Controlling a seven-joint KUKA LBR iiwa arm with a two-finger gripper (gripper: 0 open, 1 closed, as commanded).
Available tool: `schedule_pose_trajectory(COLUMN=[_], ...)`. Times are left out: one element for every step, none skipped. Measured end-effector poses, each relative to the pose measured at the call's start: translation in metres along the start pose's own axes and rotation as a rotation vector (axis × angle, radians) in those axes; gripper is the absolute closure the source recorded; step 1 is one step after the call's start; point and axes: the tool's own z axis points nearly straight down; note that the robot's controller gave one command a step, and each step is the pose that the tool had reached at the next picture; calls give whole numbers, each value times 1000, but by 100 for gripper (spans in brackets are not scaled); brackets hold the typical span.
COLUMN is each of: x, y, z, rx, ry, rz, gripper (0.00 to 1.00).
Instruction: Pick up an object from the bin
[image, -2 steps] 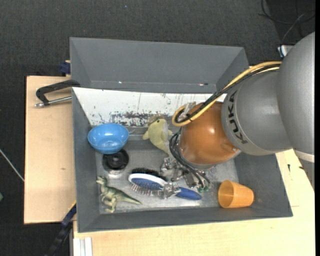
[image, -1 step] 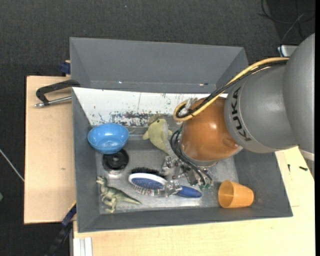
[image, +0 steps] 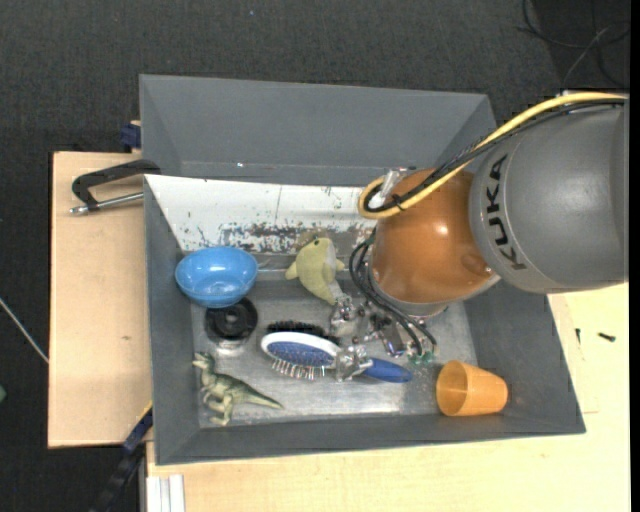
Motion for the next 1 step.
schedule_pose_trajectory(x=[-1], y=[1], z=[0], rx=[0], ry=[4], rz=[1], gripper=[100])
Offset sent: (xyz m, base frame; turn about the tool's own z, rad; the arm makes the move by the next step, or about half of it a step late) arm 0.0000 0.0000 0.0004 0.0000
